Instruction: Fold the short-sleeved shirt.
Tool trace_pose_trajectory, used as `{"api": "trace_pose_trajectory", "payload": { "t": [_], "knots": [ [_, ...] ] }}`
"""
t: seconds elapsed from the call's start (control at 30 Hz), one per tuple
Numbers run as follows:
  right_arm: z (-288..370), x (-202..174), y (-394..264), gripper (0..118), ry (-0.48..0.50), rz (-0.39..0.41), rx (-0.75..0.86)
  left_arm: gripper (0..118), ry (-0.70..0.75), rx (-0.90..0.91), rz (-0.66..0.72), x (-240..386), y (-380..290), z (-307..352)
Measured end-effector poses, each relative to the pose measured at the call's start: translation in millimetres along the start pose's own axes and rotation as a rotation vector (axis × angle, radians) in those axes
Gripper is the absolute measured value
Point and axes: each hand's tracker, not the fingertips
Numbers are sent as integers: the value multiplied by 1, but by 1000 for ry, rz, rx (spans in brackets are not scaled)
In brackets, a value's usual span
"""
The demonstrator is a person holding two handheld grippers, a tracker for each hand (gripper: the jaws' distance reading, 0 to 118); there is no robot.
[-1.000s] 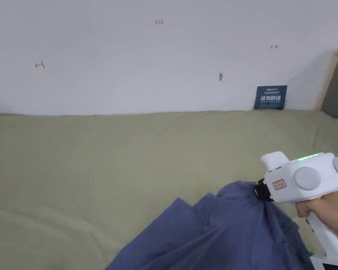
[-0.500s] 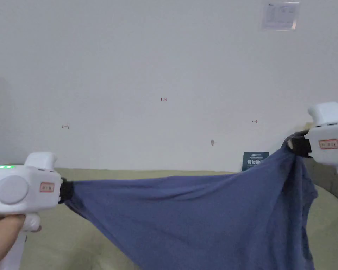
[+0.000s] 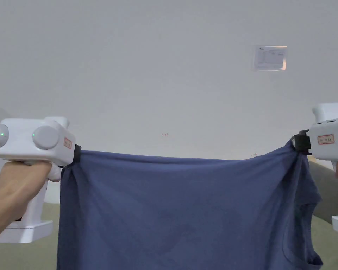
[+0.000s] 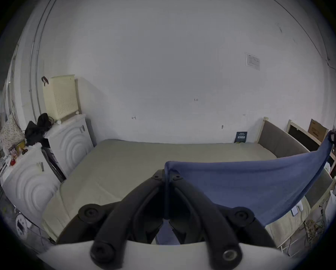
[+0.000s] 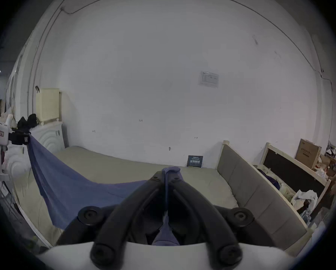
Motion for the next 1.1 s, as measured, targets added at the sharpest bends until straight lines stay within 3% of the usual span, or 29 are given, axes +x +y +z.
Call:
{"api": "trace_pose_trajectory", "payload": {
  "t": [0.4, 0.87, 1.1],
  "knots": [
    [-76, -2, 53, 4, -17, -7, 25, 2, 62, 36, -21, 3, 55, -41],
    [-206, -1, 128, 4, -93, 45, 80, 2, 152, 130, -43, 33, 144, -145],
    [-268, 0, 132, 4, -108, 21, 85, 2, 175, 139, -19, 46, 154, -205]
  ]
}}
